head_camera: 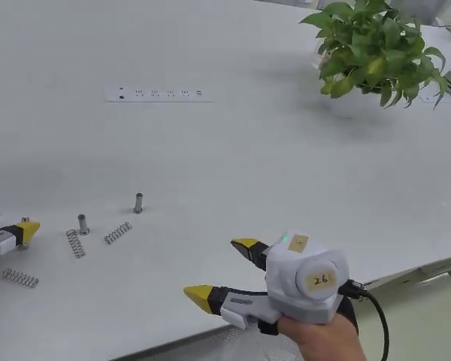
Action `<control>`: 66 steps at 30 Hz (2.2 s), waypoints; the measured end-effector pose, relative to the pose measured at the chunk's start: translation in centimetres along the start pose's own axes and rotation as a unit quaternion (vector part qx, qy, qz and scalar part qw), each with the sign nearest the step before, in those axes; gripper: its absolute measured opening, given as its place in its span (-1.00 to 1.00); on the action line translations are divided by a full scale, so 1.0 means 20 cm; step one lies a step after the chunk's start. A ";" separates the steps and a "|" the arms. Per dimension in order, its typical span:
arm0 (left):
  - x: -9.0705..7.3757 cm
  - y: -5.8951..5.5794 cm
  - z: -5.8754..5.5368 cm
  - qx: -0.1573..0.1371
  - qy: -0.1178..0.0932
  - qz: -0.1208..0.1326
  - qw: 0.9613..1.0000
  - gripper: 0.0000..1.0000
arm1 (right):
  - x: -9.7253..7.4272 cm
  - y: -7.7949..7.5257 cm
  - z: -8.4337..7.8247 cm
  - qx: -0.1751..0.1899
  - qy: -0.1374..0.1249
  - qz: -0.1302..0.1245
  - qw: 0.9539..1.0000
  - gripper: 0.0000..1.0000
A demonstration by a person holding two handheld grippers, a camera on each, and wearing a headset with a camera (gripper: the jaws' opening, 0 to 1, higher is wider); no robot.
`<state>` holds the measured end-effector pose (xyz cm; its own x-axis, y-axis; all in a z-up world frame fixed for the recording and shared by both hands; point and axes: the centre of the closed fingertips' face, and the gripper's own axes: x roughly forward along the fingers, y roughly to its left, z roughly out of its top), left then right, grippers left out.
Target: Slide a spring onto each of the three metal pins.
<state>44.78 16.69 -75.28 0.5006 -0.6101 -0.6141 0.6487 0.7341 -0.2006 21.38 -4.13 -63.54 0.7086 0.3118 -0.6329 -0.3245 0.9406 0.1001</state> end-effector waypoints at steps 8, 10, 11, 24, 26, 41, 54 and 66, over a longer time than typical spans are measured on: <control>0.06 0.05 -0.04 -0.014 0.013 0.017 1.000 -0.52 | 0.01 0.01 0.00 0.003 0.002 0.004 1.000 0.22; 0.08 0.06 -0.05 -0.015 0.016 0.023 0.999 -0.57 | 0.01 0.01 0.00 0.003 0.003 0.006 1.000 0.22; 0.08 0.06 -0.06 -0.009 0.021 0.026 0.999 -0.58 | 0.02 0.01 0.00 0.002 0.004 0.006 1.000 0.22; 0.10 0.01 -0.06 0.055 0.033 0.054 0.996 -0.84 | 0.04 0.01 0.02 0.000 0.005 0.009 1.000 0.21; 0.10 0.01 -0.06 0.071 0.036 0.062 0.995 -0.86 | 0.05 0.01 0.03 -0.001 0.004 0.010 1.000 0.21; 0.07 0.05 -0.05 0.039 0.063 0.066 0.995 -1.00 | 0.06 0.01 0.08 -0.005 -0.005 0.011 1.000 0.21; -0.03 0.02 0.01 0.028 0.037 0.064 0.997 -1.00 | 0.06 -0.01 0.07 -0.001 -0.010 0.007 1.000 0.21; -0.09 0.03 0.03 0.033 0.028 0.069 0.997 -1.00 | 0.06 0.01 0.07 0.000 -0.012 0.008 1.000 0.21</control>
<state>44.66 18.05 -73.88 0.5552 -0.4861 -0.6749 0.6138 0.7870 -0.0619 23.00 -3.44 -63.22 0.7185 0.3302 -0.6121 -0.3365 0.9353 0.1097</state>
